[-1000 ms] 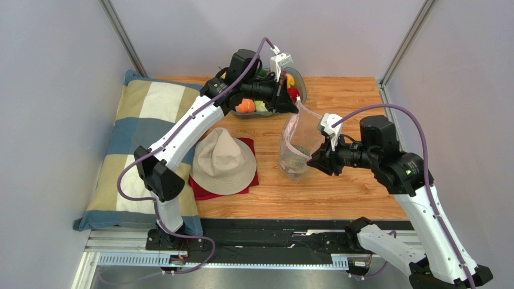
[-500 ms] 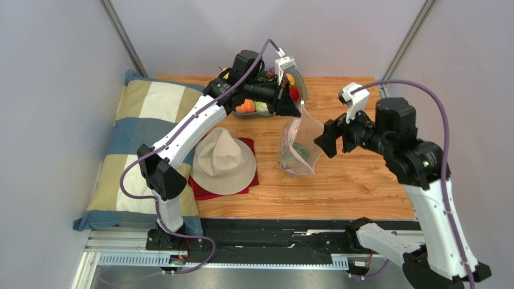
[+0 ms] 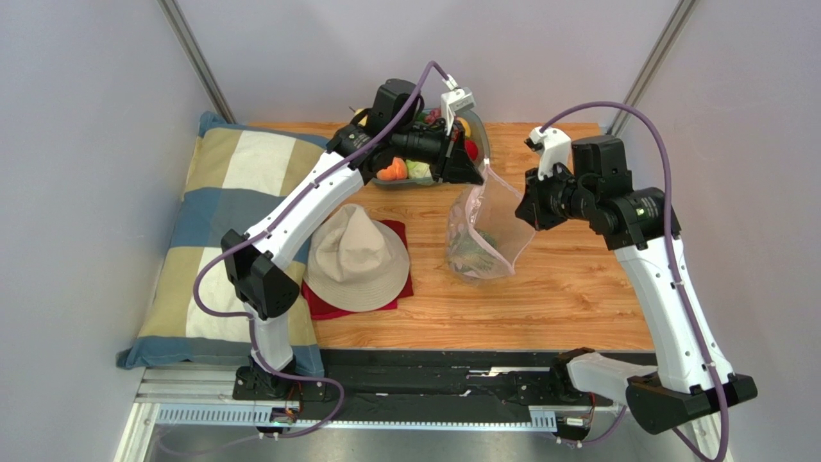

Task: Place the food in the zip-top bag and seal the zipper
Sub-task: Adjust the zipper food storage bag at the center of the board.

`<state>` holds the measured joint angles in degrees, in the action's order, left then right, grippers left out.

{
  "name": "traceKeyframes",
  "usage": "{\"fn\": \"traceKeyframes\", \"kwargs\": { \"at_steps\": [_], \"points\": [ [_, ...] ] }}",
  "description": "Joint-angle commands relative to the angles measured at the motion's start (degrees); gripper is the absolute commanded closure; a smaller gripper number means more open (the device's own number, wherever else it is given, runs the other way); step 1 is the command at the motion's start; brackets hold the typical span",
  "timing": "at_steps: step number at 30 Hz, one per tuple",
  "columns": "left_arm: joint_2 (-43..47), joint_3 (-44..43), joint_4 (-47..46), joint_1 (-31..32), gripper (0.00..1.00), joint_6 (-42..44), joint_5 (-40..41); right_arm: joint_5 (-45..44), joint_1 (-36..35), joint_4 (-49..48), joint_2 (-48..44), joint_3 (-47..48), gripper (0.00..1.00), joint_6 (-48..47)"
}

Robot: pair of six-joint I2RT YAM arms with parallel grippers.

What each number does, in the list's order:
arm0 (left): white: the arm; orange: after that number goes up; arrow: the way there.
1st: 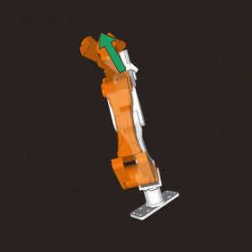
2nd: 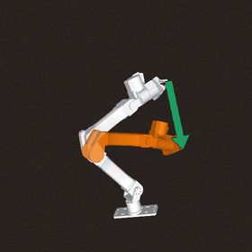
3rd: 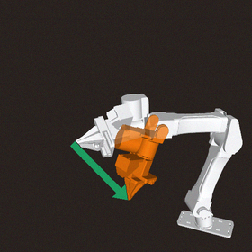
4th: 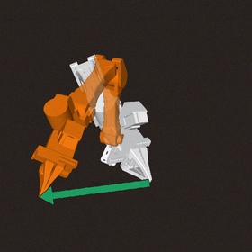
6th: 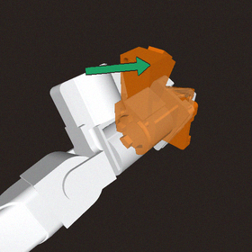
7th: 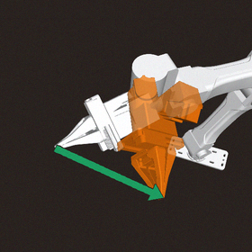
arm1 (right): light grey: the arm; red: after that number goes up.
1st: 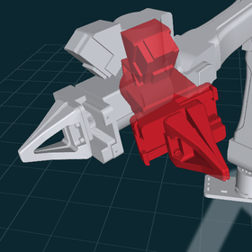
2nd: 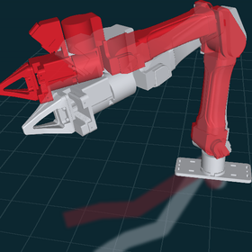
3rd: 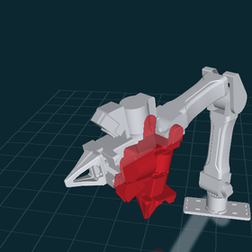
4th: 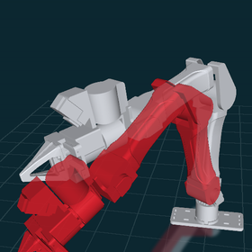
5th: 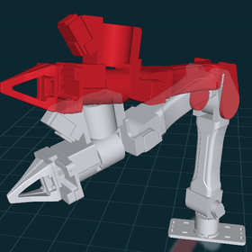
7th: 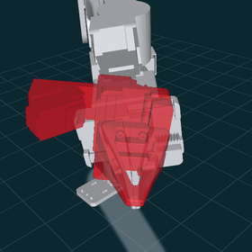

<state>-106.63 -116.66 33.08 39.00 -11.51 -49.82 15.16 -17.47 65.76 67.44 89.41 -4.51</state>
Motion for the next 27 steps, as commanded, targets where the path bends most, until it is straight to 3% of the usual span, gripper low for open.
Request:
{"fn": "traceKeyframes", "kwargs": {
  "at_steps": [1,6,9,10,12,13,19,23,27],
  "points": [
    [-2.52,-4.35,-6.62,0.19,1.0,-1.84,0.61,1.72,0.42,1.74,-5.55,2.44,1.0,2.84],
    [-6.13,-8.23,-10.92,1.25,1.0,-5.71,-0.1,1.9,0.42,1.92,-8.46,4.99,1.0,6.61],
    [-7.54,-8.84,-12.6,1.08,0.98,-7.74,0.51,-0.65,0.42,0.09,-8.38,1.41,1.0,6.45],
    [-7.8,-8.76,-12.69,0.64,0.81,-8.26,1.21,-1.18,0.42,-1.06,-8.29,0.25,1.0,6.01],
    [-7.81,-7.88,-13.13,-0.5,0.64,-9.32,3.41,-2.84,0.42,-4.56,-7.15,-2.29,1.0,5.74],
    [-7.28,-6.49,-13.39,-2.25,0.46,-10.11,4.2,-3.98,0.42,-5.63,-6.54,-2.83,1.0,5.4],
    [-1.49,2.91,-14.18,-12.53,0.01,-11.7,18.14,-2.5,1.3,-9.41,-3.19,-6.08,1.0,6.27],
    [-1.12,5.74,-12.96,-22.62,0.01,-10.99,27.49,-2.32,1.48,-11.09,-2.67,-6.7,1.0,7.15],
    [-5.07,4.61,-11.55,-27.56,0.01,-12.92,37.32,-2.67,1.48,-11.35,-2.49,-6.96,1.0,7.15]
  ]
}}
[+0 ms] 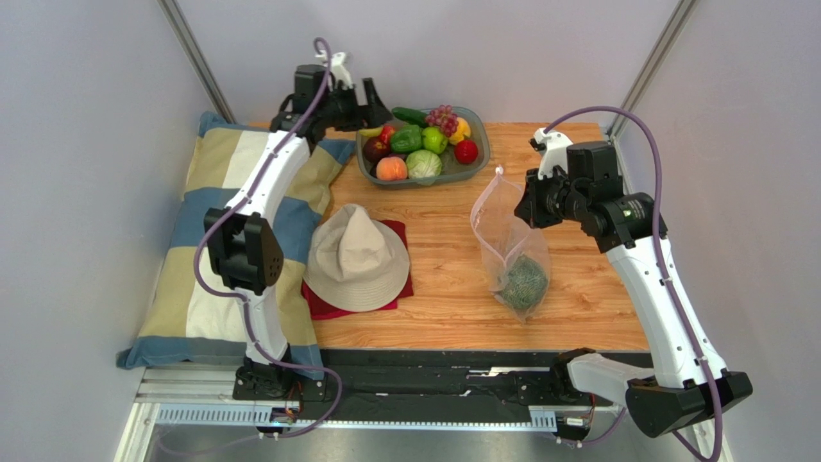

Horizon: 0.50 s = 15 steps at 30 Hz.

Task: Place the food in the zip-top bag and seal the zipper
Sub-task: Adjust the zipper food storage bag at the center of the board, then pick up the fake fruit from the bin.

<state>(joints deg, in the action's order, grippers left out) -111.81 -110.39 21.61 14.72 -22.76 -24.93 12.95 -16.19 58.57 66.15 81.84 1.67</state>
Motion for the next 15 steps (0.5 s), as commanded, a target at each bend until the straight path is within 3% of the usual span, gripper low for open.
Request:
{"fn": "traceKeyframes", "kwargs": {
  "at_steps": [1,5,15],
  "points": [
    [-2.51,-4.11,1.23,-3.9,0.01,-2.1,14.27,-0.56,0.36,-4.25,-1.2,0.6,1.0,0.79],
    [-7.8,-7.56,1.07,-5.05,0.01,-2.9,18.77,-1.17,0.54,-4.95,-0.5,0.51,1.0,-0.7],
    [-17.38,-13.78,-1.3,-4.88,0.01,-4.4,20.53,-0.47,2.29,-5.83,3.98,1.74,1.0,-1.5]
  ]
}}
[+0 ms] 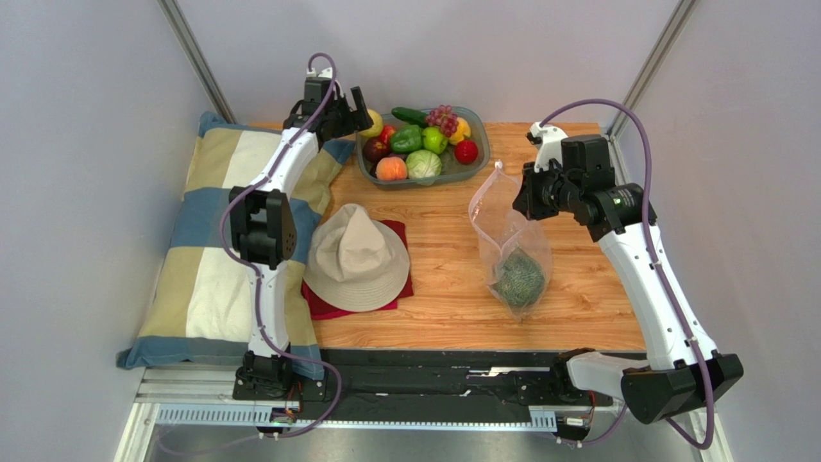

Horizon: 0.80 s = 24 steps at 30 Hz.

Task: Place the food in the zip-top bag and seal the zipper
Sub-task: Pick up the fake fruit from the bin.

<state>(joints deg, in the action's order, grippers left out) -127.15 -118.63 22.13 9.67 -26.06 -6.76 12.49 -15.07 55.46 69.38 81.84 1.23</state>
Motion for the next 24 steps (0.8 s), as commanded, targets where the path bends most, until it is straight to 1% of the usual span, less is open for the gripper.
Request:
{"fn": "traceKeyframes", "kwargs": {
  "at_steps": [1,12,17,21,22,23,24],
  "points": [
    [-3.61,-6.08,-2.18,0.26,0.01,-0.83,2.54,0.16,1.36,-2.55,0.93,1.74,1.0,-1.06],
    [-10.65,-11.27,-8.15,0.79,0.01,-0.66,-0.88,-0.36,1.88,-1.85,0.66,0.86,1.0,-0.97],
    [-13.73,-15.39,-7.98,1.4,0.01,-0.3,-1.58,-0.54,2.15,-1.76,0.66,0.69,1.0,-0.97],
    [-16.1,-16.64,-8.51,1.4,0.01,0.13,-1.06,-0.63,2.5,-1.67,0.84,1.12,1.0,-0.97],
    [-16.28,-16.72,-8.51,1.49,0.02,0.14,-1.06,-0.71,2.68,-1.59,0.84,1.13,1.0,-0.97],
    [-16.46,-16.64,-8.51,1.4,0.07,0.31,-1.06,-0.71,2.59,-1.59,0.93,1.13,1.0,-1.06],
    [-16.46,-16.55,-8.42,1.4,0.1,0.31,-1.32,-0.8,2.68,-1.59,1.01,1.04,1.0,-0.97]
  ]
}}
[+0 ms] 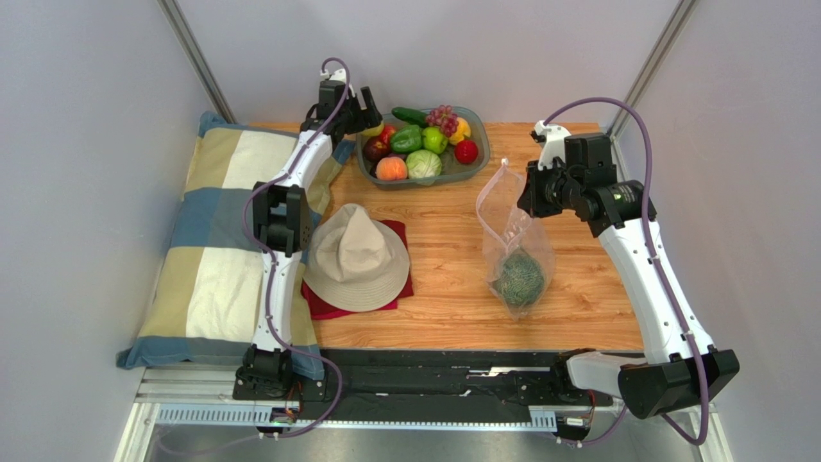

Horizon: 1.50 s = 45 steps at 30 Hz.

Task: Place the food in the zip-top bag and seal the zipper
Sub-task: Pick up the fake fruit from the bin, then place the fake fruit in the zipper food storage bag.

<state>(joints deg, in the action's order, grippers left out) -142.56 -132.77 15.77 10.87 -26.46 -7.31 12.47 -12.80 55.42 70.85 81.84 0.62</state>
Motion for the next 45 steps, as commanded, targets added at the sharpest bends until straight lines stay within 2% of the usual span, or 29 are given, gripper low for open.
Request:
{"fn": "traceKeyframes", "kwargs": {
  "at_steps": [1,2,5,7,15,19,20,23,24,27,32,39,45],
  "points": [
    [-0.96,-2.32,-1.97,0.2,0.13,0.79,-0.77,-0.69,0.4,-1.63,-0.36,0.95,1.0,-0.45],
    [-0.62,-1.8,-1.97,0.2,0.22,0.97,-0.77,-0.61,0.49,-1.63,-0.45,1.04,1.0,-0.36],
    [1.31,0.3,-2.85,0.2,0.4,1.49,-1.04,-0.17,0.49,-1.54,-0.1,1.04,1.0,-0.45],
    [3.86,2.33,-5.39,0.2,0.45,1.76,-0.69,0.01,0.49,-1.54,0.25,1.21,1.0,-0.45],
    [12.73,5.85,-7.59,0.2,0.46,6.85,1.25,1.24,0.58,-1.63,0.08,0.95,1.0,-0.1],
    [18.1,8.05,-7.6,0.99,0.48,8.0,-3.31,2.21,0.58,-2.24,-0.01,0.51,1.0,0.52],
    [20.46,8.75,-6.64,1.25,0.52,7.83,-8.02,2.47,0.58,-2.24,0.08,0.51,1.0,0.69],
    [27.04,12.7,-5.84,4.41,0.53,6.86,-13.59,2.47,0.58,-2.42,0.17,0.68,1.0,1.4],
    [28.99,14.28,-6.1,5.72,0.53,6.68,-17.7,2.56,0.75,-2.51,0.17,0.86,1.0,1.83],
    [36.72,21.66,-8.99,11.96,0.54,6.33,-23.16,3.35,1.81,-2.33,0.25,0.77,1.0,3.15],
    [44.29,30.19,-10.23,23.29,0.55,7.65,-27.4,5.81,4.44,-1.63,0.61,1.04,1.0,7.19],
    [44.48,34.33,-9.01,33.76,0.55,12.74,-25.92,7.22,5.5,-0.67,-0.45,2.0,1.0,8.69],
    [37.72,29.69,-4.53,35.88,0.5,15.11,-24.16,6.34,5.59,0.3,-2.47,1.83,1.0,8.34]
  ]
}}
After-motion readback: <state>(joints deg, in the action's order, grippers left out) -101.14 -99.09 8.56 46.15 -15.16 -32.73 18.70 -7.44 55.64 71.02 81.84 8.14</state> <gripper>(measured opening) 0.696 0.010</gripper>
